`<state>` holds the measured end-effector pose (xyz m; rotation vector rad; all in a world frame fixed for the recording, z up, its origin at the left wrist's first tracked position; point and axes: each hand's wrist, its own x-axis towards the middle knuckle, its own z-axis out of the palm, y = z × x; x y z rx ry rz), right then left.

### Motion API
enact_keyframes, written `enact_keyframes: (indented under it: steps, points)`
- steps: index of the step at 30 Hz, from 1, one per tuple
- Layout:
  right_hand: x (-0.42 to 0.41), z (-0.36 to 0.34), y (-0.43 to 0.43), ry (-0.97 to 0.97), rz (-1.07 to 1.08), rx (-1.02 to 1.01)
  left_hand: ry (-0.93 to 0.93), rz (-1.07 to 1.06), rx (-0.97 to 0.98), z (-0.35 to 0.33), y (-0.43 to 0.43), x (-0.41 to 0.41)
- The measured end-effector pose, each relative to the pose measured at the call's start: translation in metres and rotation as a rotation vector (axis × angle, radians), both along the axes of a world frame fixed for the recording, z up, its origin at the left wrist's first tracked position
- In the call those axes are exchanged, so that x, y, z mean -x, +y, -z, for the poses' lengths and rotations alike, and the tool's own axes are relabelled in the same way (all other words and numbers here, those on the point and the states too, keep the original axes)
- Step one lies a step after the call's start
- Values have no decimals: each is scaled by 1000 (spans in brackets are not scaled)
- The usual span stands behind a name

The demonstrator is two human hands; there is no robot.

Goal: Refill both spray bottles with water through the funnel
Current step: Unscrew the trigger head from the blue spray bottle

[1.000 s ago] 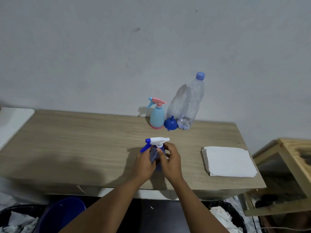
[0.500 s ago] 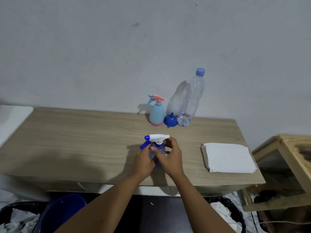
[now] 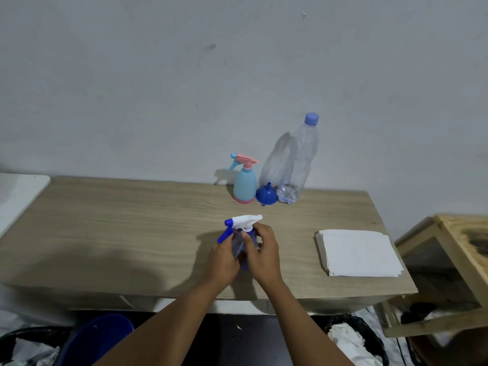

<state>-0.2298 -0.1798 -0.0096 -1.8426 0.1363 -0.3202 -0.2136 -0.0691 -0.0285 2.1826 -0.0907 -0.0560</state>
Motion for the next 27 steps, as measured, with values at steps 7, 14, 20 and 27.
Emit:
enact_keyframes:
  steps: [7,14,20,27]
  points:
    - [-2,-11,4,40,39,-71,17,-5,18,-5,0,2]
    - [-3,-23,6,-40,85,-88,67,-29,115,4,1,1]
    - [-32,-84,-14,-141,175,-163,20,-31,66,-2,0,0]
    - [-51,-119,-43,-151,252,-150,-27,-9,41,3,0,-1]
